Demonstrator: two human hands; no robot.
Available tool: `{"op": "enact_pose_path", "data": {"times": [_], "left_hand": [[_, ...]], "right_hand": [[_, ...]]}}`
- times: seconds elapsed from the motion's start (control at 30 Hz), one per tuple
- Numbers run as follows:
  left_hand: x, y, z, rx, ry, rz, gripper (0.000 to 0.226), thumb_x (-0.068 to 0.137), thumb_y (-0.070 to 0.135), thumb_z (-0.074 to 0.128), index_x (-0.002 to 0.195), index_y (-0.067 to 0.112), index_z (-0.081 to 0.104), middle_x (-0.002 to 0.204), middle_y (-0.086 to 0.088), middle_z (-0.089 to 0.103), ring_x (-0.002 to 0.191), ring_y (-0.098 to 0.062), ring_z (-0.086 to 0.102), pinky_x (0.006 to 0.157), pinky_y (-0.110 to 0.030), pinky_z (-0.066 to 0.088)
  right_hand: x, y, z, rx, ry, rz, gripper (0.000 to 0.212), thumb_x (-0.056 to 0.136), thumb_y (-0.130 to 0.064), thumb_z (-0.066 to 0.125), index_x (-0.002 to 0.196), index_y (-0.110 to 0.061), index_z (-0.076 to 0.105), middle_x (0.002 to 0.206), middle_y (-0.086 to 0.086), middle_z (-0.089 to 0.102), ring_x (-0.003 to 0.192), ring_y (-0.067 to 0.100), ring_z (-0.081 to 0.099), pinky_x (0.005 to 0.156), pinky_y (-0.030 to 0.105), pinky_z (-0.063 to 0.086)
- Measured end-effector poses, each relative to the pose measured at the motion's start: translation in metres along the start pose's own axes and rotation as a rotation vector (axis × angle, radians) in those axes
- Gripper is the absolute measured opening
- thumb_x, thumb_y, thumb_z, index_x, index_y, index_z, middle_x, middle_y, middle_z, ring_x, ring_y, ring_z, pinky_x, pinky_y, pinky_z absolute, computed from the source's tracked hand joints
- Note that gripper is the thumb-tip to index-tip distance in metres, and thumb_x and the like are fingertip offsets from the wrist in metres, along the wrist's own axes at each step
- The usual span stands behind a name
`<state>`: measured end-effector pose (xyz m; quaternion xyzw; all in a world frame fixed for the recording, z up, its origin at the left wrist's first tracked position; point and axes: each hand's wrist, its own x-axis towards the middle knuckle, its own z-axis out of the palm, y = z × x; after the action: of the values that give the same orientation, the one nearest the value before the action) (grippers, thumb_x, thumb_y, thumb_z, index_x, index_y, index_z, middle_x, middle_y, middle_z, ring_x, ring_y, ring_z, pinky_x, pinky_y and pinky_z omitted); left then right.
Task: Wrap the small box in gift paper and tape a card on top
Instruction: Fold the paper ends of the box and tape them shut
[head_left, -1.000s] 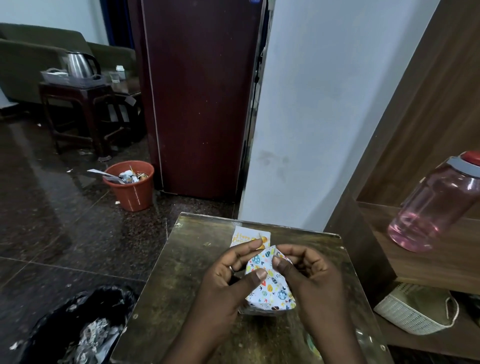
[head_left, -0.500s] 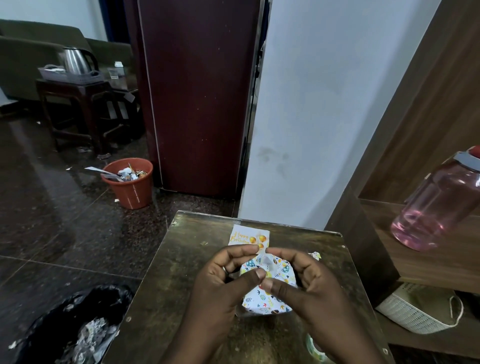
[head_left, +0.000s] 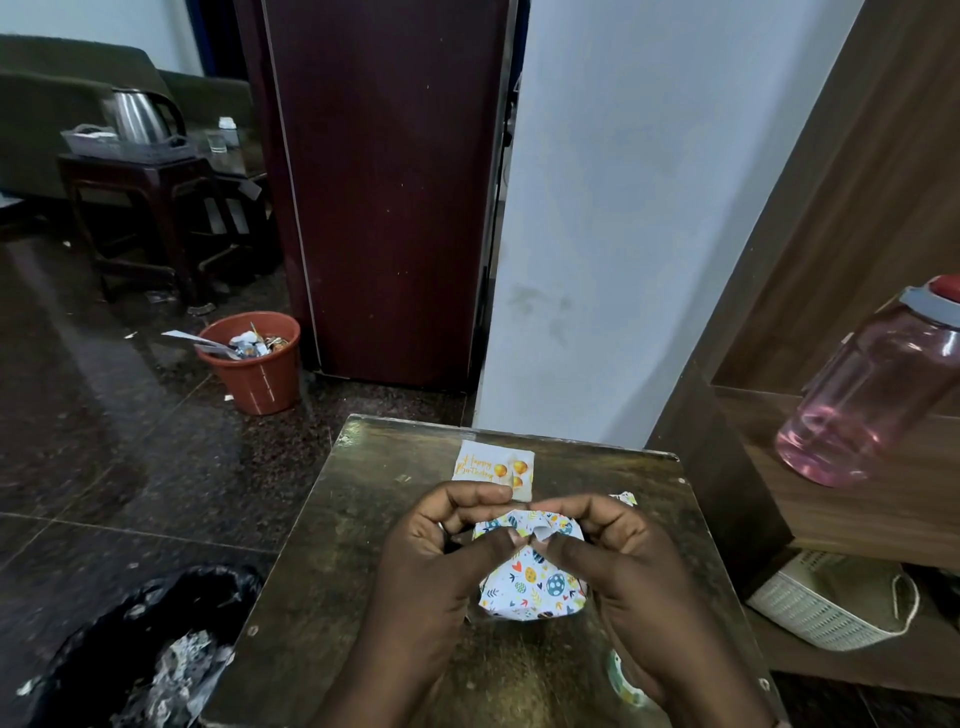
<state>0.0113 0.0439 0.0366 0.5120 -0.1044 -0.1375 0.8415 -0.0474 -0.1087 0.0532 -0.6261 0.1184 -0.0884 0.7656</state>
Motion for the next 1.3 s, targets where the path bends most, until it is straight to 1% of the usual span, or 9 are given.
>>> {"op": "enact_pose_path", "data": {"times": [0.3,0.43,0.53,0.6,0.67,0.83,0.97,1.13,1.3], "left_hand": [[-0.002,-0.001,-0.004,0.221,-0.004,0.089,0.022,0.072,0.013,0.079,0.091,0.023,0.077,0.097,-0.010,0.078,0.086,-0.025,0.072,0.077,-0.044,0.060],[-0.003,0.000,-0.007,0.289,-0.021,0.122,0.022,0.075,0.014,0.079,0.092,0.027,0.077,0.098,-0.006,0.078,0.092,-0.021,0.072,0.081,-0.040,0.059],[-0.003,0.000,-0.007,0.308,-0.033,0.120,0.025,0.083,0.003,0.080,0.092,0.026,0.077,0.098,-0.006,0.078,0.093,-0.024,0.074,0.072,-0.034,0.061],[-0.004,0.000,-0.008,0.296,-0.033,0.105,0.025,0.084,0.002,0.081,0.091,0.026,0.078,0.100,-0.008,0.077,0.092,-0.027,0.075,0.064,-0.034,0.062],[-0.002,0.001,-0.010,0.289,-0.053,0.106,0.021,0.080,0.011,0.081,0.095,0.025,0.078,0.102,-0.011,0.077,0.095,-0.036,0.074,0.071,-0.044,0.064],[0.000,0.003,-0.022,0.370,-0.141,0.100,0.031,0.077,0.025,0.086,0.107,0.025,0.078,0.112,-0.009,0.077,0.105,-0.038,0.070,0.092,-0.064,0.056],[-0.004,0.008,-0.028,0.431,-0.221,0.078,0.050,0.069,0.035,0.091,0.116,0.032,0.075,0.118,-0.003,0.076,0.110,-0.029,0.070,0.094,-0.055,0.057],[-0.003,0.008,-0.028,0.481,-0.202,0.117,0.039,0.077,0.020,0.089,0.110,0.035,0.077,0.117,0.003,0.076,0.108,-0.020,0.072,0.089,-0.041,0.060],[-0.004,0.007,-0.027,0.549,-0.168,0.178,0.034,0.080,0.026,0.084,0.112,0.036,0.077,0.120,0.004,0.074,0.111,-0.023,0.070,0.097,-0.051,0.055]], "right_hand": [[-0.004,-0.007,0.006,-0.021,0.045,-0.023,0.019,0.081,0.019,0.066,0.087,0.002,0.073,0.102,0.012,0.079,0.100,0.025,0.075,0.081,0.032,0.059],[-0.007,-0.016,0.005,-0.210,0.044,-0.034,0.027,0.081,0.012,0.072,0.083,-0.013,0.082,0.107,-0.003,0.078,0.104,0.011,0.073,0.089,0.033,0.055],[-0.010,-0.025,0.006,-0.365,0.047,-0.088,0.022,0.082,0.007,0.076,0.083,-0.015,0.082,0.079,-0.027,0.072,0.073,-0.011,0.065,0.066,0.007,0.045],[-0.010,-0.024,0.006,-0.482,0.079,-0.143,0.018,0.082,-0.002,0.080,0.082,-0.020,0.081,0.056,-0.030,0.055,0.055,-0.006,0.053,0.055,0.008,0.038],[-0.007,-0.021,0.006,-0.552,0.111,-0.169,0.019,0.082,-0.008,0.082,0.080,-0.027,0.080,0.053,-0.025,0.048,0.052,0.000,0.045,0.054,0.011,0.035],[-0.007,-0.015,0.007,-0.595,0.156,-0.186,0.031,0.085,-0.002,0.076,0.078,-0.033,0.076,0.073,-0.010,0.059,0.059,0.006,0.048,0.060,0.022,0.042],[-0.008,-0.015,0.008,-0.563,0.165,-0.205,0.033,0.082,0.006,0.074,0.075,-0.026,0.076,0.089,-0.008,0.069,0.075,0.015,0.062,0.069,0.025,0.051],[-0.012,-0.025,0.006,-0.542,0.054,-0.198,0.041,0.082,0.011,0.071,0.072,-0.027,0.079,0.095,-0.015,0.072,0.083,0.005,0.067,0.069,0.015,0.050],[-0.013,-0.020,0.001,-0.723,0.055,-0.303,0.035,0.089,-0.004,0.072,0.088,-0.039,0.075,0.108,-0.016,0.065,0.081,0.010,0.063,0.072,0.026,0.052]]}}
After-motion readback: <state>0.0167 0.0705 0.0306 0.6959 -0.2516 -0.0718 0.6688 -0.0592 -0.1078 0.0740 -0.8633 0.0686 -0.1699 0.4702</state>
